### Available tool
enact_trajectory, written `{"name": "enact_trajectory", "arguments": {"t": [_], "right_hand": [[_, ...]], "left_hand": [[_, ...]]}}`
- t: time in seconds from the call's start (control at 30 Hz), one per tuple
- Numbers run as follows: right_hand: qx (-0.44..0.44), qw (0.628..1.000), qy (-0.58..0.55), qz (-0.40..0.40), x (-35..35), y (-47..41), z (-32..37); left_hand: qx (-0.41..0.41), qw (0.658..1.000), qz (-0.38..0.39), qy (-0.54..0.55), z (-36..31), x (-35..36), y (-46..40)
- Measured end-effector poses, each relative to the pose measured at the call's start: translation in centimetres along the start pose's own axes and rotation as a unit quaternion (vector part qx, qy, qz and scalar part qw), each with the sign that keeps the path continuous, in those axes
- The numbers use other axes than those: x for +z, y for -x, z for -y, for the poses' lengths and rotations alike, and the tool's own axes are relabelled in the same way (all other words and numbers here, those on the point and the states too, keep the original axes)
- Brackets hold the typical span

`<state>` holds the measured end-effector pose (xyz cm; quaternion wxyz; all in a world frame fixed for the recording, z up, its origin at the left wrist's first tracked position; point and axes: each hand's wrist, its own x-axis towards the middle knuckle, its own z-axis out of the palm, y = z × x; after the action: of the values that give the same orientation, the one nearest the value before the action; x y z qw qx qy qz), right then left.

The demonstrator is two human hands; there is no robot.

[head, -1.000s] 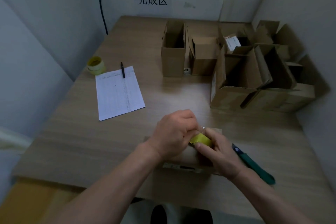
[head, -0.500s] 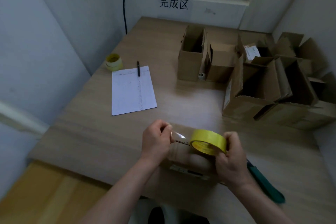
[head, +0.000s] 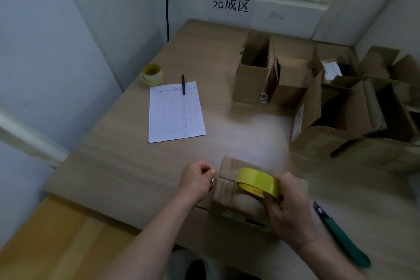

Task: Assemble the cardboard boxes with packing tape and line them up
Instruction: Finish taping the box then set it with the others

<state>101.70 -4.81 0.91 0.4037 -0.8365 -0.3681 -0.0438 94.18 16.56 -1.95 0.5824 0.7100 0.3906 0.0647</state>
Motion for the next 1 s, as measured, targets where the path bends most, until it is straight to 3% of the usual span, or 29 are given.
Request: {"name": "enact_trajectory", "arguments": {"t": [0.13,0.23,0.33,0.4,0.47,0.53,0.6,0.67,0.73,0.77,0.83,0.87,0.9,1.0], "right_hand": [[0.01,1.0,-0.007,0.008,0.8,0.2,-0.8],[0.014,1.0,-0.013,0.01,1.0,0.3,-0.9],[0.012,1.0,-0.014,0.0,1.0,0.4,-0.6],[0.011,1.0,-0.009,-0.005,0.9,0.4,-0.5],[0.017,1.0,0.0,0.008,0.9,0.4,-0.3],[0.082,0.995,-0.045,0.039,0.2,-0.2,-0.3],[0.178,0.967,-0.166,0.077,-1.3,-1.1,0.1],[0.226,0.902,-0.351,0.108,-3.5,-1.9,0.2],[0.251,0.868,-0.412,0.117,-6.2,-2.5,0.1],[0.248,0.894,-0.355,0.116,-7.5,-2.9,-0.3],[0.151,0.974,-0.036,0.168,-9.6,-3.3,-1.6],[0.097,0.97,0.119,0.189,-10.2,-3.3,-2.0],[0.076,0.955,0.204,0.202,-10.7,-3.3,-1.9],[0.107,0.931,0.279,0.21,-10.8,-2.6,-1.4]], "left_hand": [[0.026,0.996,-0.029,-0.086,0.5,1.8,0.4],[-0.027,0.991,-0.052,-0.123,0.4,1.8,0.1],[0.013,0.995,-0.086,-0.049,-0.3,1.4,0.1],[0.067,0.997,-0.015,0.045,-0.9,2.5,0.5],[0.103,0.992,0.06,0.038,-0.4,3.7,0.9],[0.116,0.989,0.085,0.033,-0.1,4.2,0.6],[0.118,0.989,0.077,0.043,0.0,4.1,0.4],[0.128,0.989,0.068,0.038,-0.1,4.1,0.5],[0.134,0.988,0.068,0.033,-0.2,4.3,0.6],[0.138,0.988,0.068,0.031,-0.1,4.4,0.6],[0.141,0.987,0.071,0.024,0.0,4.3,0.6],[0.142,0.987,0.071,0.019,0.0,4.3,0.6],[0.142,0.987,0.069,0.014,0.0,4.4,0.6],[0.146,0.987,0.066,0.0,0.0,4.5,0.7]]}}
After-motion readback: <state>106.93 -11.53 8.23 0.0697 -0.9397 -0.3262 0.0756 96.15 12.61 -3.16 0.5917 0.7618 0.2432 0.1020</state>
